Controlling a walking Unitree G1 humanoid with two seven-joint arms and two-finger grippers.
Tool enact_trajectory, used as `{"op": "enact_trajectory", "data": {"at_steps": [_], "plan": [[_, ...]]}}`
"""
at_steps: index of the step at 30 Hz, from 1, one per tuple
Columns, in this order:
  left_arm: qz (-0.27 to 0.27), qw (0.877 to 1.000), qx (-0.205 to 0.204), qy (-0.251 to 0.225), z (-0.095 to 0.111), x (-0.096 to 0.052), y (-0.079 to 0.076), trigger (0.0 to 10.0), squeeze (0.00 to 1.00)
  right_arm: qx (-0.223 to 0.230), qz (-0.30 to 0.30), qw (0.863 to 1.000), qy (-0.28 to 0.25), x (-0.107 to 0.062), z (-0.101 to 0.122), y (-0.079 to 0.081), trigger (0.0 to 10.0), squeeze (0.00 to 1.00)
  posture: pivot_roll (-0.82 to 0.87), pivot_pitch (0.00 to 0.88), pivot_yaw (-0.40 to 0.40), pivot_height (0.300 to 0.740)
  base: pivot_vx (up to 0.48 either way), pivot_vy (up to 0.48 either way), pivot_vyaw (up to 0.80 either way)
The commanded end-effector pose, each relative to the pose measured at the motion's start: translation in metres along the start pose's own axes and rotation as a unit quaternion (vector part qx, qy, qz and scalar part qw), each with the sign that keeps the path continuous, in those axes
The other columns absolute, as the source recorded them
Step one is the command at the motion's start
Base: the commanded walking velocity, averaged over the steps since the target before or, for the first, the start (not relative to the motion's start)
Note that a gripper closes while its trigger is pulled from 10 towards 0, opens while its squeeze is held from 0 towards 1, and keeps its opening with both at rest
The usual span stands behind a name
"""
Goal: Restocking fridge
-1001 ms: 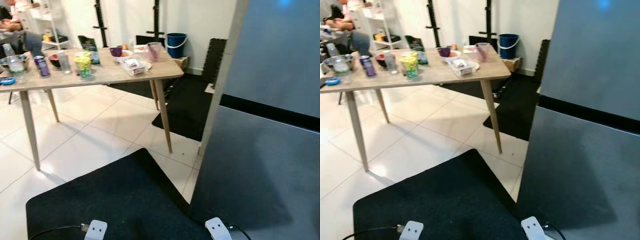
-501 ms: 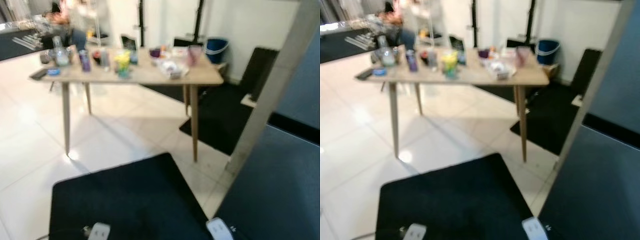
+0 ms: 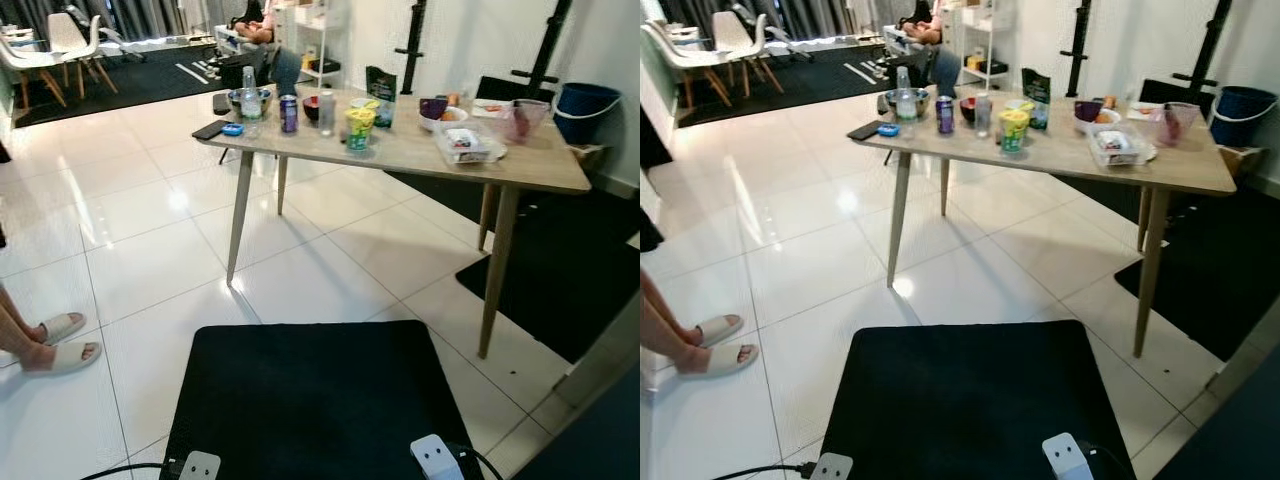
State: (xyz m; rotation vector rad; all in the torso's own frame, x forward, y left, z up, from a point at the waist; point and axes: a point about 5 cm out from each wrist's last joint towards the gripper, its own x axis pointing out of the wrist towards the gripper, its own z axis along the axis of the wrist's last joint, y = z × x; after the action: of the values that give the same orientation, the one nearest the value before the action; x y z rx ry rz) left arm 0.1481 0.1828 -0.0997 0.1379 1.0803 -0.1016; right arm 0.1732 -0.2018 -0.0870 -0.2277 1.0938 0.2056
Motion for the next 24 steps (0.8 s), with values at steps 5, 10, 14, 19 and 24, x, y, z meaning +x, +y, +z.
{"op": "enact_trajectory", "data": {"at_steps": [5,10,14,19,24], "plan": [[0.002,1.000,-0.005,0.007,-0.002,-0.001,0.005,10.0,0.00,0.014,-0.004,1.000,0.008,-0.001,-0.006,-0.001,10.0,0.00,-0.02,0.000,-0.001,0.740,0.000,0.000,0.00],[-0.001,1.000,-0.001,0.017,-0.007,-0.001,0.004,10.0,0.00,0.013,-0.006,1.000,0.010,-0.001,-0.007,-0.001,10.0,0.00,-0.02,0.000,-0.004,0.740,0.210,0.000,0.00],[-0.002,1.000,-0.001,0.020,-0.009,-0.002,0.003,10.0,0.00,0.012,-0.006,1.000,0.011,-0.001,-0.008,-0.001,10.0,0.00,-0.02,0.000,-0.004,0.740,0.308,0.000,0.00],[-0.004,1.000,-0.001,0.021,-0.010,-0.002,0.002,10.0,0.00,0.012,-0.006,1.000,0.012,-0.001,-0.008,-0.001,10.0,0.00,-0.02,0.000,-0.004,0.740,0.315,0.000,0.00],[-0.005,1.000,0.001,0.021,-0.010,-0.002,0.003,10.0,0.00,0.010,-0.007,1.000,0.014,-0.001,-0.009,-0.001,10.0,0.00,-0.02,0.000,-0.003,0.740,0.324,0.000,0.00]]}}
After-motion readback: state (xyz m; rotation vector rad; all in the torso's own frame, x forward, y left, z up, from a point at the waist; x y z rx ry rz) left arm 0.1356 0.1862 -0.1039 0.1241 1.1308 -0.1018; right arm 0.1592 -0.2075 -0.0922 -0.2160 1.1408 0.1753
